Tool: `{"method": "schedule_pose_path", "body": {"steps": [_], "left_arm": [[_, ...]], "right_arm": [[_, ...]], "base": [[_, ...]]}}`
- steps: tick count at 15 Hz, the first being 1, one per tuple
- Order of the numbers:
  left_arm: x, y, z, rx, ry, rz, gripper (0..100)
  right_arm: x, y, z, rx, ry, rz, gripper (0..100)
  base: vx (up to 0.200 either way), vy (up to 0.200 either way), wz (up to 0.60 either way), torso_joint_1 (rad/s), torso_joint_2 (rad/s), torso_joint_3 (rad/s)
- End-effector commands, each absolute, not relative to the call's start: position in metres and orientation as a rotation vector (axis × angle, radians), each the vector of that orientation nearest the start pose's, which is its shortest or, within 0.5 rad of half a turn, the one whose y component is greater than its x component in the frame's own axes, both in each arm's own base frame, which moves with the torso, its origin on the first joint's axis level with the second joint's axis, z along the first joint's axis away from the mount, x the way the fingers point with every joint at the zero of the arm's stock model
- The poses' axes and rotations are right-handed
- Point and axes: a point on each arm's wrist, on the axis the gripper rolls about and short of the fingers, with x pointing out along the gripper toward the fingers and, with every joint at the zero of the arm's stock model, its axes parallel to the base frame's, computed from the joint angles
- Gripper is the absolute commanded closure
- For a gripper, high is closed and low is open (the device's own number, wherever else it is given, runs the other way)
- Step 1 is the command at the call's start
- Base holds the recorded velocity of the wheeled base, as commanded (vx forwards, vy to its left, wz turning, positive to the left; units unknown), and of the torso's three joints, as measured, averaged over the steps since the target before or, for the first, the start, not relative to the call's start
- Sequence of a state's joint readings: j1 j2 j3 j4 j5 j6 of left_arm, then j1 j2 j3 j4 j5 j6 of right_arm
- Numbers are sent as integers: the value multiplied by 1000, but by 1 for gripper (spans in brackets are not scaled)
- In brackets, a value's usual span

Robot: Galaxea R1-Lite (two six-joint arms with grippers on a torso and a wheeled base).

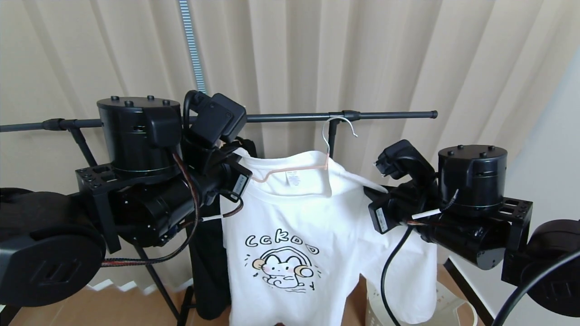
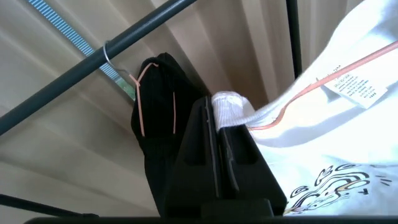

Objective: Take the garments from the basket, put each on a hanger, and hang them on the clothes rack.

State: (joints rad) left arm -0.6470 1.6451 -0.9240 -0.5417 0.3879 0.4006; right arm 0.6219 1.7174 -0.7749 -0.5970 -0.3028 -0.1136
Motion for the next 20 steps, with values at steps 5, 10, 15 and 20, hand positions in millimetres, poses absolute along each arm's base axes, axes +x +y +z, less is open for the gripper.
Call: {"method": "schedule_pose_path", "body": {"steps": [5, 10, 15, 20], "left_arm": [[246, -180, 231, 495, 129, -304, 100], [242, -184, 229, 517, 160, -329, 100], [233, -200, 248, 457, 208, -385, 100], [231, -218, 254, 351, 321, -414, 100]], "right_arm": [[262, 185, 139, -299, 311, 198, 100], [267, 188, 137, -313, 280, 128, 100], [276, 200, 123, -323, 232, 79, 100], [276, 211, 122, -300, 189, 79, 100]], "base": [[0, 0, 0, 0, 0, 0], [0, 0, 0, 0, 0, 0], [0, 0, 0, 0, 0, 0], [0, 0, 0, 0, 0, 0]]}}
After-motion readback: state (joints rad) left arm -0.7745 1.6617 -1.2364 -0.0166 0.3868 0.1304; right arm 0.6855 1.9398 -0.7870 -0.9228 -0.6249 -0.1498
